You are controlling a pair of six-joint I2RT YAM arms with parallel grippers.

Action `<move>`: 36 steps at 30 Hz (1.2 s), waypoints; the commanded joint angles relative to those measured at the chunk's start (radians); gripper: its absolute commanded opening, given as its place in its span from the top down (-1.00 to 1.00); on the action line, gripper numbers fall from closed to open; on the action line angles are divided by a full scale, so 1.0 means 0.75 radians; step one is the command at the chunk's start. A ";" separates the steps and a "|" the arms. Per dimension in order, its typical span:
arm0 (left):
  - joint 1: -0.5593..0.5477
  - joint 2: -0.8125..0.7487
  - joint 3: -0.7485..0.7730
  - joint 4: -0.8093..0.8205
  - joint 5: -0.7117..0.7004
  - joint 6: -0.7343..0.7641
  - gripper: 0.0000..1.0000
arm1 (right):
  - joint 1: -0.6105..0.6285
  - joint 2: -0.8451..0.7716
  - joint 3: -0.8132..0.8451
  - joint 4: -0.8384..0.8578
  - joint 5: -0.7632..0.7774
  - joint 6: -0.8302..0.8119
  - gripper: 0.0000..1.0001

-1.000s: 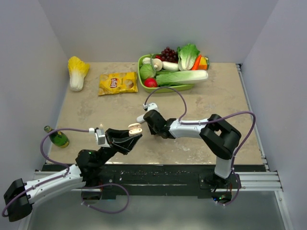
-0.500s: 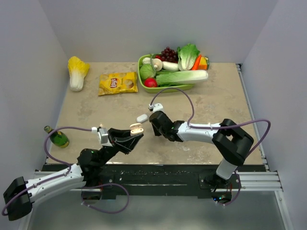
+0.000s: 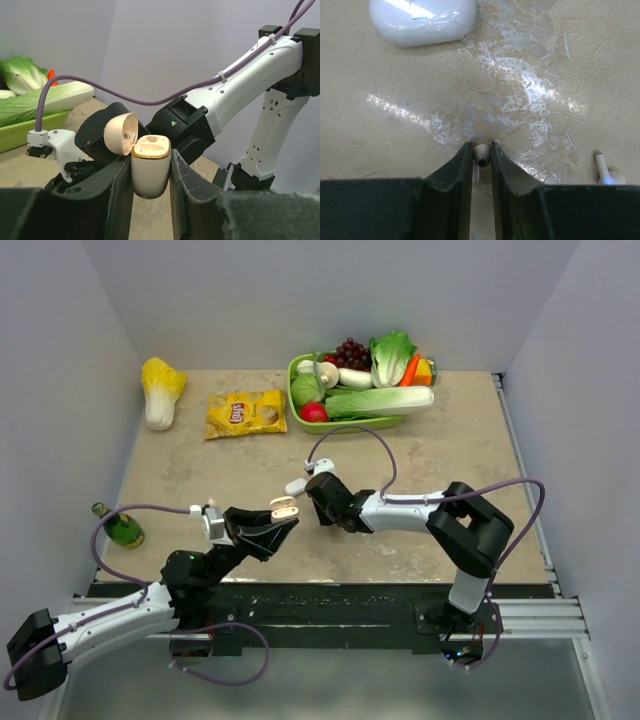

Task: Insert the wireless bluetooth earbuds into the charging case
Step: Pick up the earbud from the center of the board.

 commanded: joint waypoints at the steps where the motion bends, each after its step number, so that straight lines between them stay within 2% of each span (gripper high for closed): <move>1: -0.011 -0.006 -0.219 0.076 -0.010 0.001 1.00 | 0.001 0.011 0.059 -0.101 -0.027 -0.030 0.48; 2: -0.011 -0.006 -0.223 0.076 -0.012 0.001 1.00 | 0.001 0.009 0.075 -0.134 -0.027 -0.032 0.37; 5: -0.011 -0.017 -0.231 0.078 -0.008 -0.001 1.00 | 0.001 -0.012 0.110 -0.189 -0.015 -0.048 0.24; 9: -0.011 -0.023 -0.237 0.080 -0.006 -0.003 1.00 | 0.001 -0.008 0.167 -0.259 -0.013 -0.073 0.15; 20: -0.013 -0.029 -0.241 0.088 0.009 -0.006 1.00 | -0.001 0.133 0.378 -0.502 -0.076 -0.130 0.14; 36: -0.013 -0.008 -0.247 0.135 0.019 -0.010 1.00 | -0.016 0.199 0.409 -0.564 -0.107 -0.104 0.17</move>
